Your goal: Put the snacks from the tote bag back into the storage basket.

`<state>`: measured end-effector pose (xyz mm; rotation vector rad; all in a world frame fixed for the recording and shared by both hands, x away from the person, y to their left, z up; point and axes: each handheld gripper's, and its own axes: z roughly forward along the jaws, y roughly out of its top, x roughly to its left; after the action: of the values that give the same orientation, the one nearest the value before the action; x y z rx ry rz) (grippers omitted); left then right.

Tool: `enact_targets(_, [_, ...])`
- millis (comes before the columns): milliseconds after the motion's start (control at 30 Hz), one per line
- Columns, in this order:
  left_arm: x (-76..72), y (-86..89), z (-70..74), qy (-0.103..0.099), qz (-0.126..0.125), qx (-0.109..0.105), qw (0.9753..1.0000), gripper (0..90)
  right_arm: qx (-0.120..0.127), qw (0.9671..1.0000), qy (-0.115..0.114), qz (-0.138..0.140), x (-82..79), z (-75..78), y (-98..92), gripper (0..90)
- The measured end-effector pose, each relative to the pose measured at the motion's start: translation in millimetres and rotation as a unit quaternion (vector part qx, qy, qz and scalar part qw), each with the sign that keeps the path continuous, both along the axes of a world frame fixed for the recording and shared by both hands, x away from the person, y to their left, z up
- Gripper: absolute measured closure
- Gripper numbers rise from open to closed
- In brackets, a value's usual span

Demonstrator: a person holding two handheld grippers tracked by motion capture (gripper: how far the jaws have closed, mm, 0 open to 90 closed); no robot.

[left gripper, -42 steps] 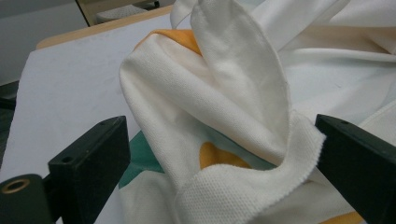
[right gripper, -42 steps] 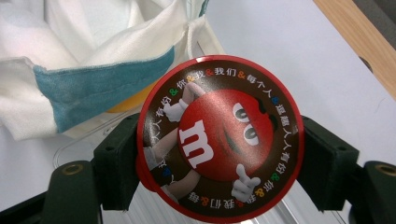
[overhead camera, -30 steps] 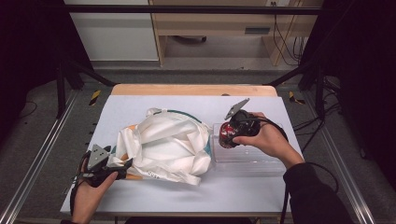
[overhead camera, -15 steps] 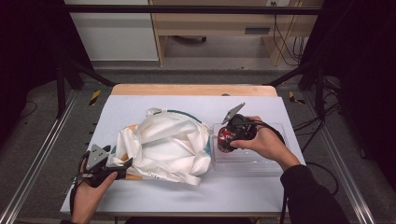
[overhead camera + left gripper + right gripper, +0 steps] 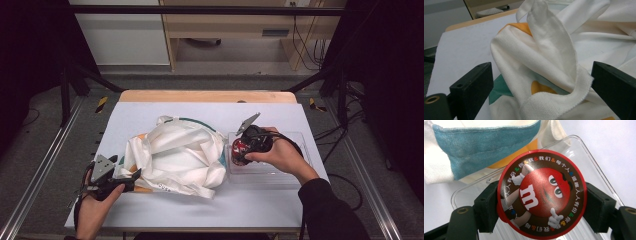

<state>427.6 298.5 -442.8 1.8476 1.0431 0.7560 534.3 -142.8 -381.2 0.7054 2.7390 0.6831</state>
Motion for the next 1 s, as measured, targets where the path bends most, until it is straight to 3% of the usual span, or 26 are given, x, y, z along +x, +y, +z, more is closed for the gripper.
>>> enact_targets(1000, [0.4,1.7,0.3,0.001,-0.001,0.001,1.0,4.5,-0.008,0.9998,0.015,0.005,1.2,-16.0,7.6,26.0])
